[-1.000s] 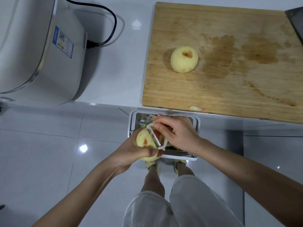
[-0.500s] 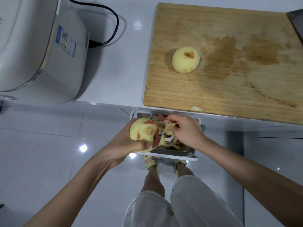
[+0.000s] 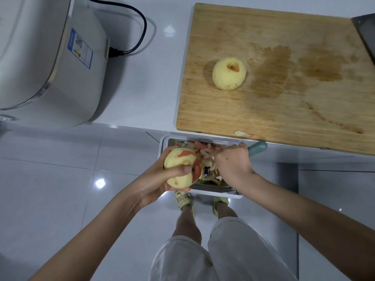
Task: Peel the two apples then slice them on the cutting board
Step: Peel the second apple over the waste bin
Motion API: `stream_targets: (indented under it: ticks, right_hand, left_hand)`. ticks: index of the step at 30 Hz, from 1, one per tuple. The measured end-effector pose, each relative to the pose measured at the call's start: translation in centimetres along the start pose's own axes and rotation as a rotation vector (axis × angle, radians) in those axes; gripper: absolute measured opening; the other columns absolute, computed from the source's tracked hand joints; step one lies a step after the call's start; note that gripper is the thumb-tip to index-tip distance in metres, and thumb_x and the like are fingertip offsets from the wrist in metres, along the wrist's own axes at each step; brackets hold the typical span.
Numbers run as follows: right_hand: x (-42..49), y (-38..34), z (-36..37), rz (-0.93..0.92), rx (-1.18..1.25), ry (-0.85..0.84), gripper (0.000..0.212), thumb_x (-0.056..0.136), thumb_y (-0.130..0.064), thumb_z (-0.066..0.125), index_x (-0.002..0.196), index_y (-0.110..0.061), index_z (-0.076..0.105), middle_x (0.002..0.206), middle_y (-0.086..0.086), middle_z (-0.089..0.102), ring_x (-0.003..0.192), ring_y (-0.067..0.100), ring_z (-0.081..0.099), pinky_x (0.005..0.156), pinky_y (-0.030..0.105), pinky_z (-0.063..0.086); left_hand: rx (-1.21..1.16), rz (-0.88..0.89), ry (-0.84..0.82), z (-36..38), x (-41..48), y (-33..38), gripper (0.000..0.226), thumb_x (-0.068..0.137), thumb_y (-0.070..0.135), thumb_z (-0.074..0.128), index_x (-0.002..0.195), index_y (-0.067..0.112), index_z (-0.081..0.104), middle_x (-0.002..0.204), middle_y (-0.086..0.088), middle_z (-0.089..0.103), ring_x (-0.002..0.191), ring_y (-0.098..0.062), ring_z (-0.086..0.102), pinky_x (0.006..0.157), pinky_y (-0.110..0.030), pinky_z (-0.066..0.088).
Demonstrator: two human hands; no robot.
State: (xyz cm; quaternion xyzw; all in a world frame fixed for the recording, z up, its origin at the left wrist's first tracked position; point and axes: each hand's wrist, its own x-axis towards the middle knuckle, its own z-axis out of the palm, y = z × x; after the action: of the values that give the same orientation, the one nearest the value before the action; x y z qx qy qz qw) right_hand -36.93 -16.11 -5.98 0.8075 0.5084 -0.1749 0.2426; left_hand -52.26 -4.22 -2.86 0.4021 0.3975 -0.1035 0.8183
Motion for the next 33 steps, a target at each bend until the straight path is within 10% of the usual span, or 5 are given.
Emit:
stream_targets:
  ticks: [7,12,16,20,33]
  right_hand:
    - [0.4,0.2,0.6,-0.036,-0.123,0.073,0.034,0.101,-0.037,0.030,0.128,-0.020,0.042,0.086,-0.004,0.061,0.078,0.020,0.053,0.066,0.032,0.028]
    - [0.1,1.2,0.5,0.020,0.252,0.200,0.023,0.095,-0.022,0.041,0.113,-0.015,0.053,0.079,-0.002,0.065,0.060,0.019,0.047,0.051,0.024,0.023]
    - [-0.6,1.5,-1.4,-0.147,0.769,0.724,0.021,0.090,-0.027,0.049,0.083,-0.016,0.067,0.060,-0.008,0.062,0.051,0.013,0.058,0.046,0.014,0.027]
    - [-0.1,0.2,-3.2,-0.411,0.694,0.927,0.022,0.088,-0.027,0.058,0.073,-0.014,0.068,0.055,-0.005,0.062,0.055,0.017,0.057,0.055,0.027,0.042]
    - [0.2,0.2,-3.3,-0.433,0.896,0.900,0.025,0.090,-0.023,0.055,0.074,-0.009,0.068,0.053,-0.001,0.061,0.049,0.018,0.057,0.049,0.030,0.043]
  left_hand:
    - [0.177,0.005,0.092,-0.1,0.1,0.1,0.069,0.054,0.030,0.082,0.116,0.029,0.050,0.115,-0.004,0.061,0.094,-0.020,0.068,0.066,-0.036,0.056]
    - [0.175,0.020,0.119,-0.2,0.3,0.0,0.066,0.057,0.022,0.081,0.115,0.030,0.050,0.109,-0.001,0.063,0.089,-0.013,0.068,0.066,-0.032,0.056]
    - [0.262,0.045,0.085,-0.3,0.4,0.3,0.076,0.040,0.031,0.083,0.110,0.024,0.056,0.101,0.000,0.069,0.089,-0.013,0.068,0.072,-0.027,0.054]
    - [0.404,0.087,0.009,0.1,0.6,0.7,0.060,0.047,0.020,0.080,0.103,0.020,0.059,0.092,-0.002,0.068,0.084,-0.013,0.064,0.074,-0.029,0.053]
    - [0.376,0.135,0.025,0.6,0.2,0.9,0.066,0.052,0.008,0.080,0.111,0.021,0.053,0.093,0.001,0.065,0.081,-0.008,0.063,0.068,-0.026,0.053]
